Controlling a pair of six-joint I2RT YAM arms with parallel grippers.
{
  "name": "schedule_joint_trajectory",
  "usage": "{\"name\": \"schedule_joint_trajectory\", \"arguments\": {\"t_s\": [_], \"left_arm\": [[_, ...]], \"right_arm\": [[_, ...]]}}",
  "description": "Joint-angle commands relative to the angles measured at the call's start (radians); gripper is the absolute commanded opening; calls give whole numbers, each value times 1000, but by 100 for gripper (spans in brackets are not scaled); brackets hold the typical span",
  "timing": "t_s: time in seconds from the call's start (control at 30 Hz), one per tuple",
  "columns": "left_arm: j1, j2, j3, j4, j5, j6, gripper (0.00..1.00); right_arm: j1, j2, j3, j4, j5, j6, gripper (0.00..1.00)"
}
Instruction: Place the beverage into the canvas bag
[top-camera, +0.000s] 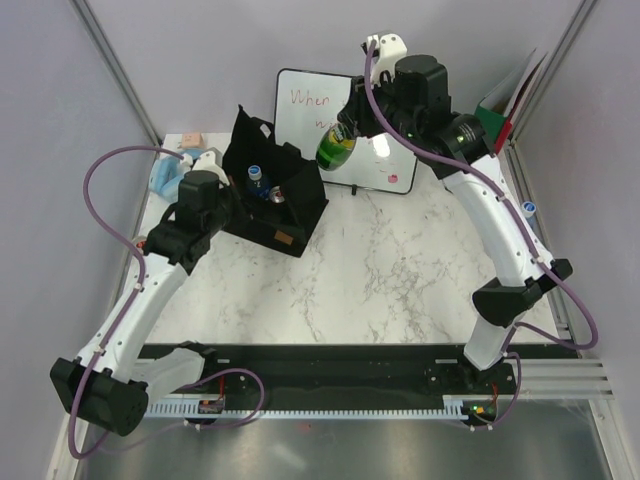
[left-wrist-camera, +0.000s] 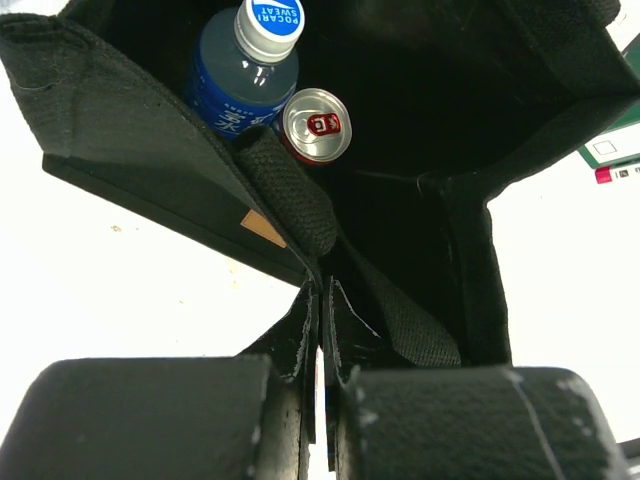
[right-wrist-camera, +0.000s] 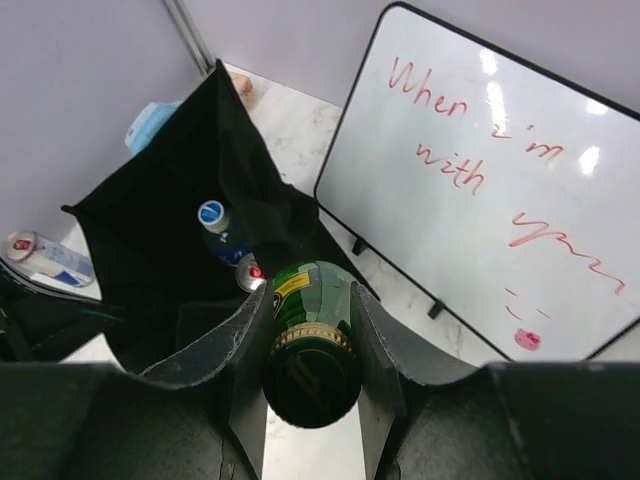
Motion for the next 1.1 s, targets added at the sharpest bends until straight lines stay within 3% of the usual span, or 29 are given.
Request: {"name": "schedule_joint_trajectory", "arguments": {"t_s": [0.0,0.6,1.07], "left_arm": [[0,8,2,22,41,-29,2],[1,5,-10,34,57,-34,2],[2,13,-15,36,43,-28,2]], "right_arm": [[18,-42,-20,333,-64,91,0],[221,72,18,551,49,91,0],[267,67,-10,706,104,4,1]]}}
